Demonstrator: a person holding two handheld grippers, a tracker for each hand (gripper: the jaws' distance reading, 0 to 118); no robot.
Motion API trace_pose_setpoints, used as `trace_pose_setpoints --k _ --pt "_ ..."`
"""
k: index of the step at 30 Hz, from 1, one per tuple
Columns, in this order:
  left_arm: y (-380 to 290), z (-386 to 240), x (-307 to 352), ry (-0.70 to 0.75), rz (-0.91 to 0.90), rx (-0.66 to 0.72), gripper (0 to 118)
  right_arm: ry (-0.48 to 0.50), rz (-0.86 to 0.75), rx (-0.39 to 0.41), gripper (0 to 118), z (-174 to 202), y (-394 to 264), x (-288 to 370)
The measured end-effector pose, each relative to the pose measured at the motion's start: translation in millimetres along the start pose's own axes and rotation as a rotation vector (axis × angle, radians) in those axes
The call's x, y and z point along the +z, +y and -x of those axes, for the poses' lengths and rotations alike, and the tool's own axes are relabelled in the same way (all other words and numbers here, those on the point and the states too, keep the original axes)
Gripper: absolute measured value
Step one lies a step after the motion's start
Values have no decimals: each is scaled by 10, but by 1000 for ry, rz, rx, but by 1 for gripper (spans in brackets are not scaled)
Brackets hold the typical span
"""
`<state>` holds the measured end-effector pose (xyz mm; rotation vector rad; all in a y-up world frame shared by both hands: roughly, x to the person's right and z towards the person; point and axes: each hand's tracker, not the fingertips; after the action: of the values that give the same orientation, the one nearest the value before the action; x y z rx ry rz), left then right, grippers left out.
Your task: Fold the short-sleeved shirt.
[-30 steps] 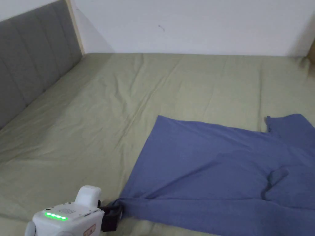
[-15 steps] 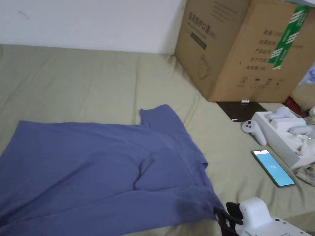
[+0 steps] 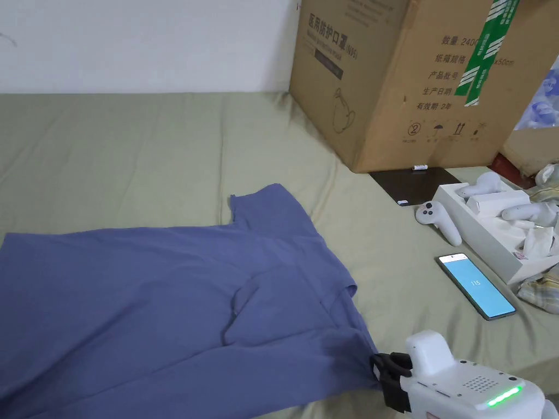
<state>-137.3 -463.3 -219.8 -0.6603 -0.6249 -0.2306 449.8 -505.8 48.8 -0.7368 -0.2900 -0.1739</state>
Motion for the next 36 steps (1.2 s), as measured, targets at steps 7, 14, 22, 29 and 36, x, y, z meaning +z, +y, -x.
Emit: trace_pose_setpoints --k 7,14,22,29,36 --pt "117 74 22 -4 -25 20 3 -5 -59 20 1 90 134 305" --pt "705 249 83 -34 -99 73 3 -13 -145 29 1 58 574 498" --pt "1358 429 -962 -44 64 58 3 -43 -74 -81 1 -226 1160 -88" --pt "1478 295 -1544 -17 188 141 3 -84 56 -71 1 -266 1309 -835" --pt "1333 304 -1999 16 286 64 8 -132 183 29 1 -400 1150 -1420"
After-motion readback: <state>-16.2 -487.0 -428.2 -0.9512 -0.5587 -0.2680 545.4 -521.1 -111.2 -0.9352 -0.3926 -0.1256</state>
